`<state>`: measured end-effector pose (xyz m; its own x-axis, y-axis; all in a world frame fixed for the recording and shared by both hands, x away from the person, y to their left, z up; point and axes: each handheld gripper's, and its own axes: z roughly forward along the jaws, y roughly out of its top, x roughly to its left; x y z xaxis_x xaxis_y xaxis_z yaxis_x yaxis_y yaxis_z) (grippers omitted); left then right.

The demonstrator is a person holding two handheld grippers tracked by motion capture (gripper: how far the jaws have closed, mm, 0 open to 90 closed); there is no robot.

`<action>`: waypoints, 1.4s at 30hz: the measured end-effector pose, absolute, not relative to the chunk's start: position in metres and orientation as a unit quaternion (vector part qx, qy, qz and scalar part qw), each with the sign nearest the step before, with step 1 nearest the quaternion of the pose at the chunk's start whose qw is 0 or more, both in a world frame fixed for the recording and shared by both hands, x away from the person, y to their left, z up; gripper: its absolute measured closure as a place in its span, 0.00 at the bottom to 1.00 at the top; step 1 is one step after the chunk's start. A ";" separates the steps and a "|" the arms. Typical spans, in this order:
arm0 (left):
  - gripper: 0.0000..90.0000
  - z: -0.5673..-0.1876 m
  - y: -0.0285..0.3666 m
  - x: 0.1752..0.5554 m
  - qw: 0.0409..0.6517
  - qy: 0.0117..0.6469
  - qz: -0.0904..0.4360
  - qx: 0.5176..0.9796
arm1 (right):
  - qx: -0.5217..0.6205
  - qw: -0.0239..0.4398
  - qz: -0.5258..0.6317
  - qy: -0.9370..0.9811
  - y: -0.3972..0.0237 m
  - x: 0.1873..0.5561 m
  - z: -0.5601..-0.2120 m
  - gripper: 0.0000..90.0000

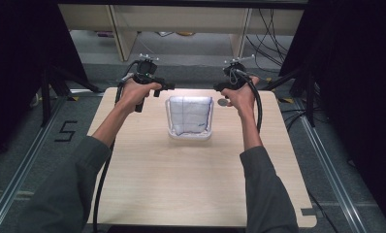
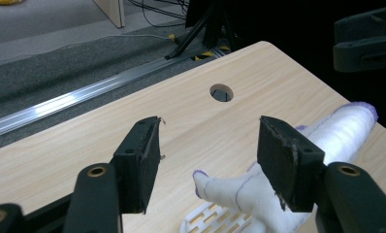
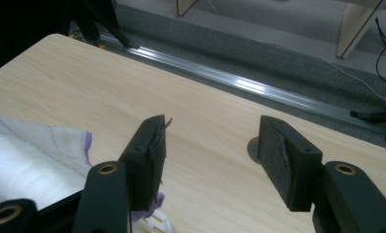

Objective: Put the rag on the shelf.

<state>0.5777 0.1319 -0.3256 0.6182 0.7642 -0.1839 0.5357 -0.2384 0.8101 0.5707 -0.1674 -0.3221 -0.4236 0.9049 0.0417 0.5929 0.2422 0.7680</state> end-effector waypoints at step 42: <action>0.28 -0.344 0.151 0.491 0.489 0.387 0.097 0.776 | 0.447 0.206 0.420 0.762 -0.168 0.494 -0.312 0.31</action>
